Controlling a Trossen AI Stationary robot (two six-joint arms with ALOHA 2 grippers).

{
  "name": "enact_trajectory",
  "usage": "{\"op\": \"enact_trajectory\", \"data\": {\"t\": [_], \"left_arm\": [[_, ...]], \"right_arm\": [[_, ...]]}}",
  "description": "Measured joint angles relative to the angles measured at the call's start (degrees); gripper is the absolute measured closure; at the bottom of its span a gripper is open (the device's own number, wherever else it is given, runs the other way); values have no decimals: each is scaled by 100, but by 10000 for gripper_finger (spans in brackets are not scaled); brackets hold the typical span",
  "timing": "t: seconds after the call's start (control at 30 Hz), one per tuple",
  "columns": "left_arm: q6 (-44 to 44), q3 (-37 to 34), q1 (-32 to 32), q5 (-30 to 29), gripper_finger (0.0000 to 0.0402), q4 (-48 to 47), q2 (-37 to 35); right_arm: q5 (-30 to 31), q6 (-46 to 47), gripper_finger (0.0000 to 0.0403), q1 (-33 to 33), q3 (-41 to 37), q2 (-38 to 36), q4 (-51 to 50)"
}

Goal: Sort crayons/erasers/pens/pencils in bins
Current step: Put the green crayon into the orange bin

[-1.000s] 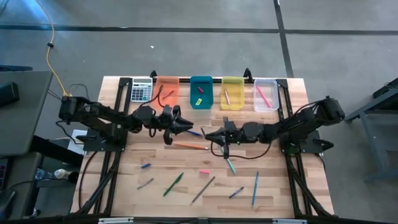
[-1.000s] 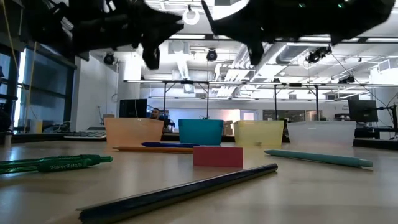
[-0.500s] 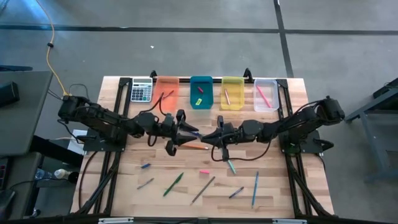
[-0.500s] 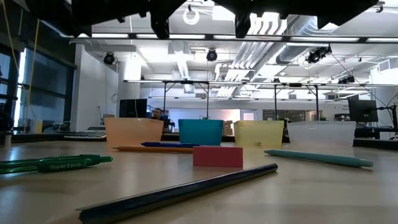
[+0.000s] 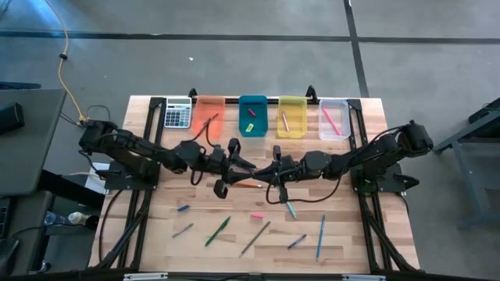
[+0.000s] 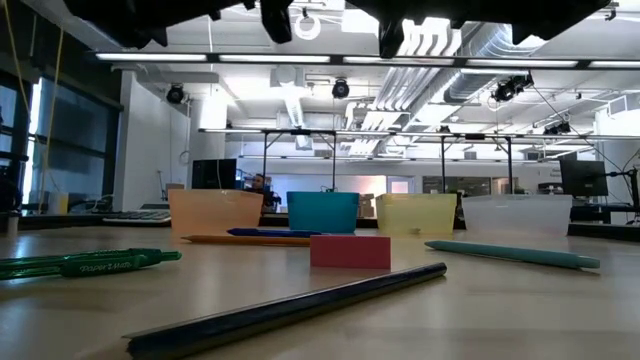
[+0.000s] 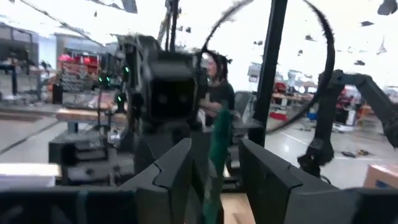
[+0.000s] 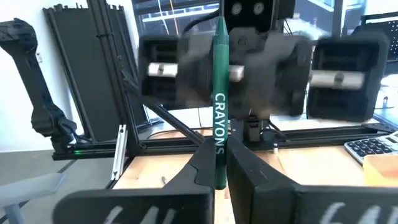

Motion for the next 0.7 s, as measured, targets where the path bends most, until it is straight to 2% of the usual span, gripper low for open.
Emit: {"op": "enact_trajectory", "data": {"t": [0.17, 0.43, 0.53, 0.7], "left_arm": [[0, 90, 4, 199, 305, 397, 247], [173, 99, 11, 266, 385, 468, 165], [170, 97, 49, 270, 392, 458, 165], [193, 95, 112, 394, 390, 458, 165]], "right_arm": [[0, 0, 400, 2, 0, 0, 0], [55, 117, 398, 11, 7, -4, 64], [84, 104, 376, 11, 7, -4, 50], [155, 128, 308, 0, 7, -4, -25]]}}
